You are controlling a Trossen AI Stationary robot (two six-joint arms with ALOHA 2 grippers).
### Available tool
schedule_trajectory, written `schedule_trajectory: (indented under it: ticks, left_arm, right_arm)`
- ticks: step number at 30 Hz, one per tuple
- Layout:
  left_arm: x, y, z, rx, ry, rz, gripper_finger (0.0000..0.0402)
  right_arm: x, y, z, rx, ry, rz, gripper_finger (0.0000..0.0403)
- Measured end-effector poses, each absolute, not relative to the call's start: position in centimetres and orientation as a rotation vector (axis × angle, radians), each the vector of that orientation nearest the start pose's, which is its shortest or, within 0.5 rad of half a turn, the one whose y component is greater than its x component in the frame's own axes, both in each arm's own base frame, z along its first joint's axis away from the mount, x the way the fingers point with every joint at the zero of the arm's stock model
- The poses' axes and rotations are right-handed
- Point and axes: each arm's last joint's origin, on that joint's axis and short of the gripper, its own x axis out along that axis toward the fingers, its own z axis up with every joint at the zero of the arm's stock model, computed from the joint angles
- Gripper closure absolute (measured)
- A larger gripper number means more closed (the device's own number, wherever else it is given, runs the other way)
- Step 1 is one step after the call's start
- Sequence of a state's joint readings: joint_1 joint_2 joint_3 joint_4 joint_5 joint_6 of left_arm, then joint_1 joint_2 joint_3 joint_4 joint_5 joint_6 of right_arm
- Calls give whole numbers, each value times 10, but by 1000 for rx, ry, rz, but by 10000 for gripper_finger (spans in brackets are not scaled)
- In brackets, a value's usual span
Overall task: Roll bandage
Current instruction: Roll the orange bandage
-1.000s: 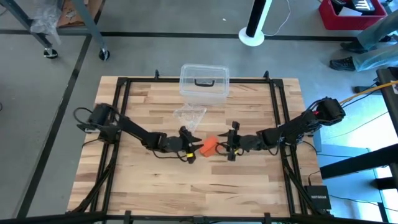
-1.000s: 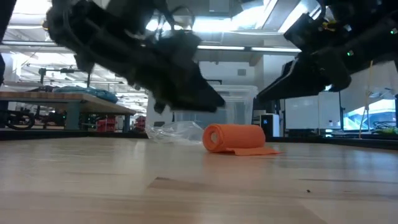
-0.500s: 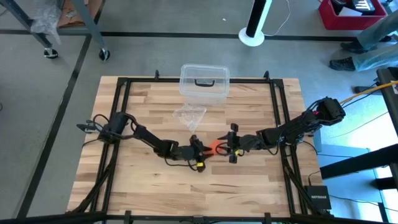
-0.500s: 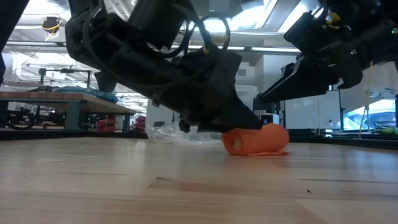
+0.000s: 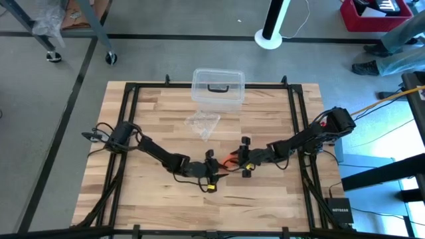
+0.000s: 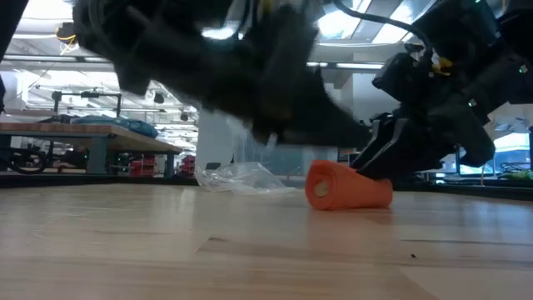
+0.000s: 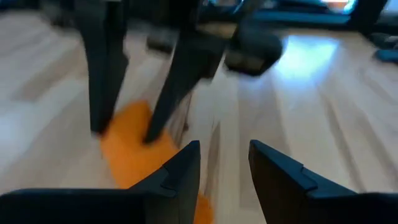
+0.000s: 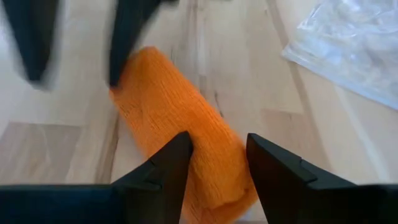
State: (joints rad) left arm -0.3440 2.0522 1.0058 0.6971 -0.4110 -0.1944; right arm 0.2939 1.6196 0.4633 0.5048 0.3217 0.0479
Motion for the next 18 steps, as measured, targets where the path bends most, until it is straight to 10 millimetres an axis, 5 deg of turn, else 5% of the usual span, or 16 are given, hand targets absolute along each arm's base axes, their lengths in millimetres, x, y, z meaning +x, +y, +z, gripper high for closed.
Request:
schedule_trajectory:
  ticks: [7,18]
  left_arm:
    - [373,-123,162,55,347,173,272]
    - [376,-104,121,-56,510,289,272]
  right_arm:
    - [252,68,107,-150,650,-14,236]
    - [255,72,125,-97,724,100,236]
